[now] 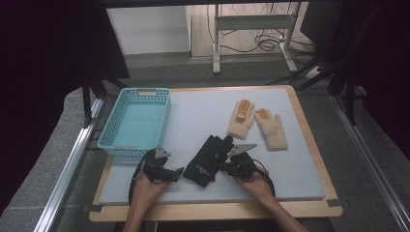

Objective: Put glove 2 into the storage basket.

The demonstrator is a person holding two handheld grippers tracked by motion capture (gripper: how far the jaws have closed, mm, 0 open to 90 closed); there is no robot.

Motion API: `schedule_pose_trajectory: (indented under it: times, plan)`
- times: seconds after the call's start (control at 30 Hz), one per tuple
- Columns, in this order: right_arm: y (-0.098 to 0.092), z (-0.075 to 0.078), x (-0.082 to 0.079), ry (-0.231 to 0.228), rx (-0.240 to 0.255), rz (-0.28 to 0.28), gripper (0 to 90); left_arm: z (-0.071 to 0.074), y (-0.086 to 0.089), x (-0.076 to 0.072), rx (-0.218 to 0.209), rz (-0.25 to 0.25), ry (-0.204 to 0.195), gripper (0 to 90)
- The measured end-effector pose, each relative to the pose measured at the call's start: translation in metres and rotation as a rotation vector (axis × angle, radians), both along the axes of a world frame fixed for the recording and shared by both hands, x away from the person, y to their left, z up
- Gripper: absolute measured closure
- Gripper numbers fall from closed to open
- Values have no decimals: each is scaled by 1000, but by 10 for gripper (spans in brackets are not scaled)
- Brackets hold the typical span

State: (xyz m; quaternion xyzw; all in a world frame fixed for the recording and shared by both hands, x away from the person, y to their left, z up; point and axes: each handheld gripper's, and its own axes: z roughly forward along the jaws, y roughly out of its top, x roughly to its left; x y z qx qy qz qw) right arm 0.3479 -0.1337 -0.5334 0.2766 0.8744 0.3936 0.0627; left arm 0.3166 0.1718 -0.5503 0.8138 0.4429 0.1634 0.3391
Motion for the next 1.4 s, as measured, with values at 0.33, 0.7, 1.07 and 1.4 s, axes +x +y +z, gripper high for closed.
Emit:
schedule_pose_trajectory:
  times: [0.33,0.7,1.07,1.4]
  plan:
    - [4,6,11,-16,-9,-9,816,0,1,0,-6,-7,6,45]
    - [-56,22,8,-86,-21,-115,538,0,0,0,-10,-1,6,40]
    - [-103,7,8,-90,-100,-209,300,0,1,0,-11,-2,6,43]
    - [-110,3,7,-124,-94,-199,241,2,3,-5,-2,-9,12,49]
